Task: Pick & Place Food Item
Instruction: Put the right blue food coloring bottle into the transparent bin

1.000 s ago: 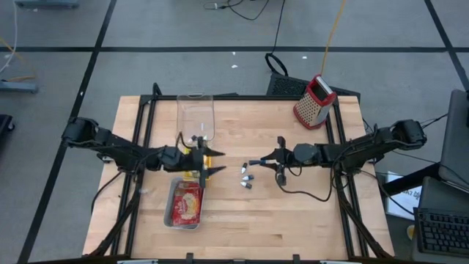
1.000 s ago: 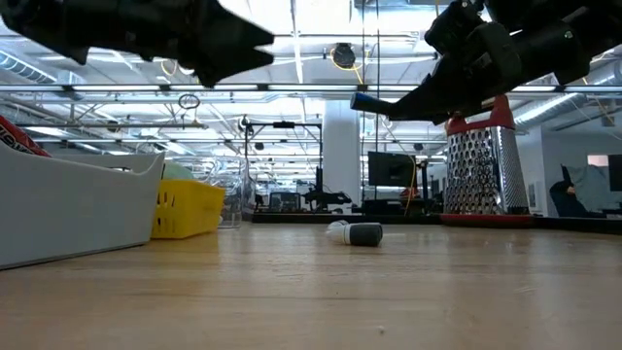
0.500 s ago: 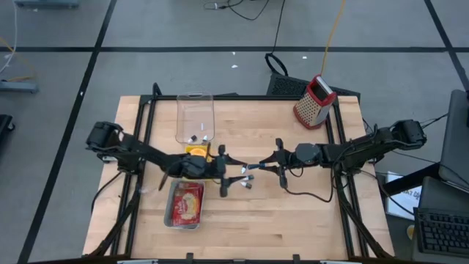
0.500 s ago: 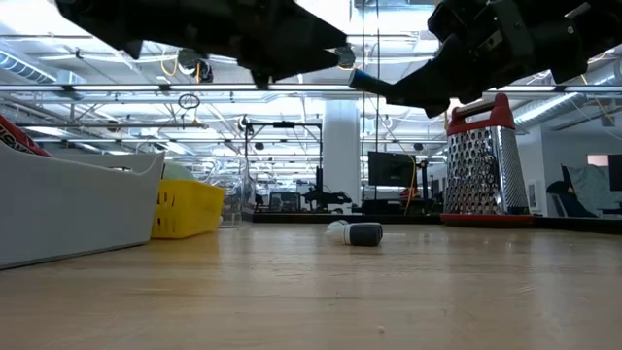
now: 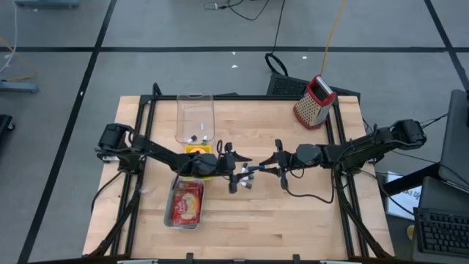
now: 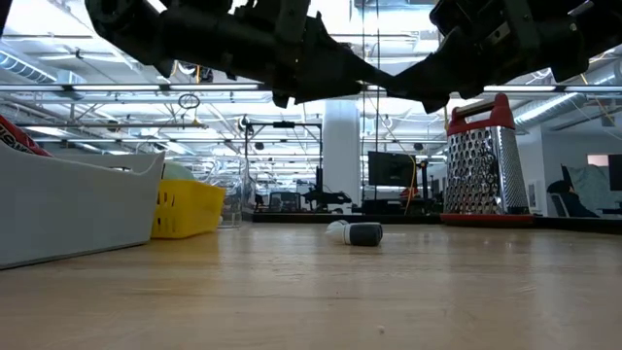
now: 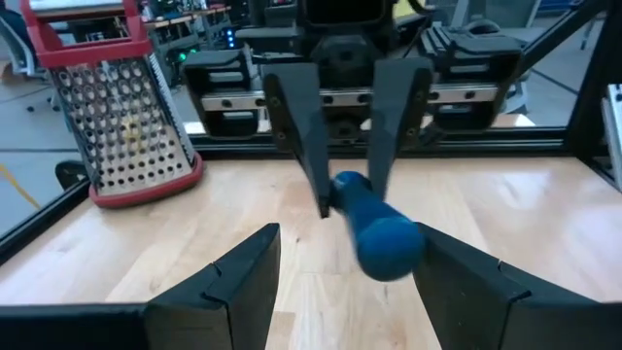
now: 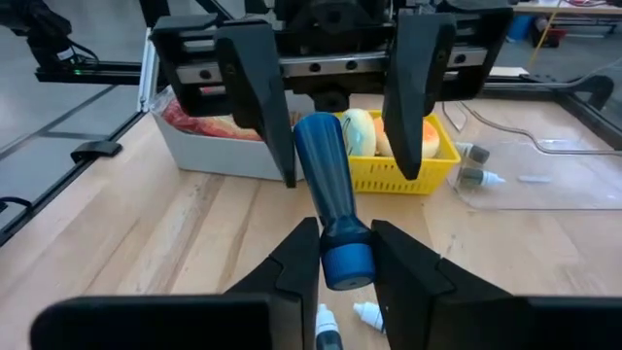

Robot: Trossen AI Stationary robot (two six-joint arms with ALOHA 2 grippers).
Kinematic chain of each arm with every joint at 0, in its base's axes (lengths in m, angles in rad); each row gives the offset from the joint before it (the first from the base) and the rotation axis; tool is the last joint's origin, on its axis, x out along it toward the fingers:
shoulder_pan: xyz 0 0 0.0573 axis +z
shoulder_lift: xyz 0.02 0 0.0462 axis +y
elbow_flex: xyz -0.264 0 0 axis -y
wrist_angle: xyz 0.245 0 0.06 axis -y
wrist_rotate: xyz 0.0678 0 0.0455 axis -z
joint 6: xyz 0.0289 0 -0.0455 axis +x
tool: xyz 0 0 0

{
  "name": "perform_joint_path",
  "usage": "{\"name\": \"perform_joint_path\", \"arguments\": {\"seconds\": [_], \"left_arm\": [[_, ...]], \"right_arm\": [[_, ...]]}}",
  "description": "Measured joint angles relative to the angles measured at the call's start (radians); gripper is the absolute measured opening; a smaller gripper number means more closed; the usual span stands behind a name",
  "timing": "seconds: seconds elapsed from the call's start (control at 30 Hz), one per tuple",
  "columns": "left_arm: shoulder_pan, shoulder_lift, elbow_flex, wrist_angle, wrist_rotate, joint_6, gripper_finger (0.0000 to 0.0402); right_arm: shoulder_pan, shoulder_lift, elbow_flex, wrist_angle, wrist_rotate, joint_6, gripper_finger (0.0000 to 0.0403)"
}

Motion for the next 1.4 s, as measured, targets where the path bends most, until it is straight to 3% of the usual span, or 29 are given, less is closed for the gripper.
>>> {"name": "perform_joint_path", "arguments": {"seconds": [1.4], "left_arm": [[0.003, 0.000, 0.000, 0.018, 0.000, -0.024, 0.0225]], "right_arm": [[0.000, 0.007, 0.000, 0.015, 0.002, -0.021, 0.0065]]}}
